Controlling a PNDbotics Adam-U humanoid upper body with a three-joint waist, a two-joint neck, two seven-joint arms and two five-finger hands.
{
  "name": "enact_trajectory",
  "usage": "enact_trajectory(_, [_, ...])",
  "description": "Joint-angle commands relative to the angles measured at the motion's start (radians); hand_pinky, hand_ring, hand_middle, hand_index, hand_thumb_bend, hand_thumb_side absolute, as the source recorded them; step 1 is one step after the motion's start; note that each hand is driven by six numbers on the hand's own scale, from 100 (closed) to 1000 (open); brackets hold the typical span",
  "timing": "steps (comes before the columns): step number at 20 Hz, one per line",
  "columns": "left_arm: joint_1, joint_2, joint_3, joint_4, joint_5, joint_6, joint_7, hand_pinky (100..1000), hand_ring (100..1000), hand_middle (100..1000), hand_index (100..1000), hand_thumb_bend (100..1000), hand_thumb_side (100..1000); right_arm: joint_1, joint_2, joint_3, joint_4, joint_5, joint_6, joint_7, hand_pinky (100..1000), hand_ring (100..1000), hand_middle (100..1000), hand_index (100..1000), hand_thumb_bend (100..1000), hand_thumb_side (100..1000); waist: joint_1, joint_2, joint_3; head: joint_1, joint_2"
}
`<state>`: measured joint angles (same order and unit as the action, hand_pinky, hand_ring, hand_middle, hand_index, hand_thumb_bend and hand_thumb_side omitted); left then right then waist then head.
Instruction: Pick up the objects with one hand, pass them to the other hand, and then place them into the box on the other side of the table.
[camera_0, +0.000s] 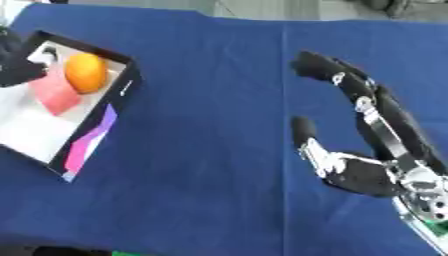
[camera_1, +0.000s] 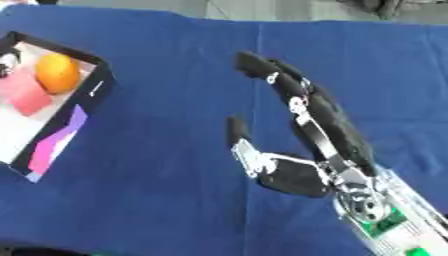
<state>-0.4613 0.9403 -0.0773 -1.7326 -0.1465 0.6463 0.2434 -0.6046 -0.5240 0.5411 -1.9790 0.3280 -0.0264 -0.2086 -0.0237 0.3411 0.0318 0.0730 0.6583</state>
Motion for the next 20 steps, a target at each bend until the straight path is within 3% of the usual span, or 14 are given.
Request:
enact_trajectory(1, [0.011, 0.001, 0.022, -0.12, 0.202, -0.077, 0.159, 713, 673, 664, 818, 186, 752, 0.014, -0.067, -0.073, -0.021, -0.036, 0.033, 0.011, 877, 843, 820, 916, 100, 626, 0.008, -0.027, -0.005, -0.049, 0.009])
enact_trajectory(5, [0.038, -0.042, 0.011, -0.229, 0.334, -0.143, 0.258, 738, 726, 737, 879, 269, 760, 0.087, -0.17, -0.197, -0.021, -0.109, 0.131, 0.142, 886, 855, 833, 919, 100, 706, 0.011, -0.031, -0.022, -0.099, 0.021])
enact_trajectory(8, [0.044, -0.079, 0.013, -0.263, 0.357, -0.181, 0.278, 753, 747, 763, 906, 320, 769, 0.152, -0.256, -0.304, -0.021, -0.127, 0.174, 0.243, 895, 873, 854, 932, 100, 641, 0.015, -0.033, -0.034, -0.127, 0.025])
enact_trajectory(13, [0.059, -0.109, 0.018, -0.267, 0.35, -0.234, 0.288, 757, 752, 768, 903, 334, 754, 0.278, -0.383, -0.445, -0.021, -0.06, 0.188, 0.357, 912, 904, 879, 950, 100, 512, 0.025, -0.032, -0.049, -0.185, 0.029])
enact_trajectory(20, [0.083, -0.147, 0.04, -0.267, 0.333, -0.268, 0.309, 749, 745, 761, 902, 326, 741, 0.391, -0.476, -0.58, -0.021, 0.026, 0.239, 0.507, 924, 925, 891, 955, 100, 556, 0.037, -0.032, -0.061, -0.237, 0.027])
